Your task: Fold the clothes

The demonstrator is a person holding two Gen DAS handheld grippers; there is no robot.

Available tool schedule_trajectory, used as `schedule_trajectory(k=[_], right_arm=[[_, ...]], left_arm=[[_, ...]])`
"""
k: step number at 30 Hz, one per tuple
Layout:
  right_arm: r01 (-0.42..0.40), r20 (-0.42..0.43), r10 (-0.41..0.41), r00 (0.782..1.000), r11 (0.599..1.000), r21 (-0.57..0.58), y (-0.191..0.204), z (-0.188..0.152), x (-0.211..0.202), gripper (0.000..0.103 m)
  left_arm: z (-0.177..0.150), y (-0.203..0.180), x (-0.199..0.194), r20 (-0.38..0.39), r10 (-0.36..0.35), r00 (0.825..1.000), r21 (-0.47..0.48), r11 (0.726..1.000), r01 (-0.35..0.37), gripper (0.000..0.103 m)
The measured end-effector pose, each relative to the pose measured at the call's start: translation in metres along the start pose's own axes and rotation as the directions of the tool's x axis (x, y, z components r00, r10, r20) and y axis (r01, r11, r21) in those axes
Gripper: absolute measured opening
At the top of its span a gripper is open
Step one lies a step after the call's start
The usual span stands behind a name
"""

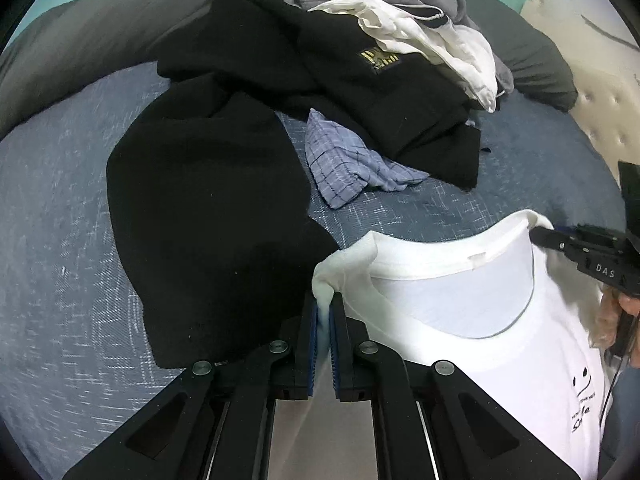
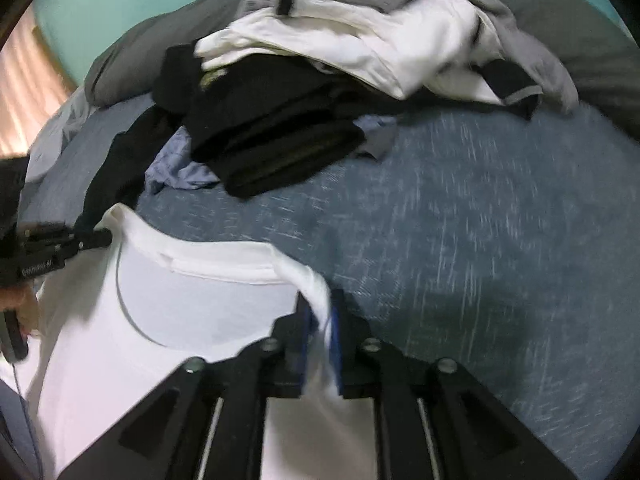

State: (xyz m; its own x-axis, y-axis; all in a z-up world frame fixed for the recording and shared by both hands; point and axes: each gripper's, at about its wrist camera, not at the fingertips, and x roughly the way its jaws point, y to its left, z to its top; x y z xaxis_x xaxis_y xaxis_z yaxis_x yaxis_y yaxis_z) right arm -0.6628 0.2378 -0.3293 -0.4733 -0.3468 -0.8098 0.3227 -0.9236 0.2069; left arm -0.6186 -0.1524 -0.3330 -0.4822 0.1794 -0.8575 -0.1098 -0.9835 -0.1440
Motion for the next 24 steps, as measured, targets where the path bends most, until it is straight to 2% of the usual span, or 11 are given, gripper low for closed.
schedule_trajectory(k=[1,2,3,4,6,8,13,17,21,22,24], right_arm=[[-0.008,0.019,0.008,1.0,1.0,0.016,-0.005,0.0,-0.007,0.03],[-0.017,0.038,0.016,0.999,0.999,0.032,-0.011,0.0,-0.014,0.053],[-0.026,0.058,0.023,0.998,0.999,0.048,-0.016,0.0,-0.021,0.066],[-0.035,0.077,0.03,0.997,0.997,0.064,-0.022,0.001,-0.028,0.066],[-0.055,0.116,0.043,0.992,0.994,0.094,-0.033,0.001,-0.042,0.066],[-0.043,0.138,0.024,0.99,0.99,0.136,-0.05,-0.001,-0.059,0.066],[0.011,0.055,-0.016,0.998,0.995,0.095,-0.066,-0.022,-0.066,0.065],[0.033,-0.01,-0.033,0.999,0.998,0.054,-0.071,-0.038,-0.063,0.042],[0.042,-0.057,-0.043,0.997,0.999,-0.016,-0.061,-0.047,-0.048,0.035],[0.045,-0.068,-0.047,0.997,0.998,-0.033,-0.058,-0.048,-0.044,0.029],[0.075,-0.069,-0.078,0.995,0.996,-0.047,-0.055,-0.048,-0.04,0.005]], left_arm=[[0.0,0.002,-0.001,0.003,-0.008,1.0,-0.012,1.0,0.008,0.008],[0.0,0.003,-0.001,0.006,-0.016,1.0,-0.025,1.0,0.016,0.008],[0.0,0.005,-0.004,0.005,-0.024,1.0,-0.041,0.999,0.024,0.01],[0.0,0.006,-0.009,0.011,-0.021,1.0,-0.044,0.999,0.022,0.013],[-0.001,0.009,-0.018,0.024,-0.015,1.0,-0.051,0.999,0.017,0.035],[-0.004,0.014,-0.027,0.041,-0.023,0.999,-0.067,0.997,0.026,0.045],[-0.023,0.026,-0.051,0.068,-0.028,0.997,-0.102,0.994,0.035,0.045],[-0.039,0.028,-0.054,0.042,-0.014,0.999,-0.079,0.997,0.017,0.045],[-0.047,0.031,-0.05,0.027,-0.007,1.0,-0.075,0.997,0.009,0.045],[-0.048,0.032,-0.048,0.023,-0.005,1.0,-0.075,0.997,0.007,0.045],[-0.051,0.034,-0.045,0.016,-0.002,1.0,-0.075,0.997,0.003,0.045]])
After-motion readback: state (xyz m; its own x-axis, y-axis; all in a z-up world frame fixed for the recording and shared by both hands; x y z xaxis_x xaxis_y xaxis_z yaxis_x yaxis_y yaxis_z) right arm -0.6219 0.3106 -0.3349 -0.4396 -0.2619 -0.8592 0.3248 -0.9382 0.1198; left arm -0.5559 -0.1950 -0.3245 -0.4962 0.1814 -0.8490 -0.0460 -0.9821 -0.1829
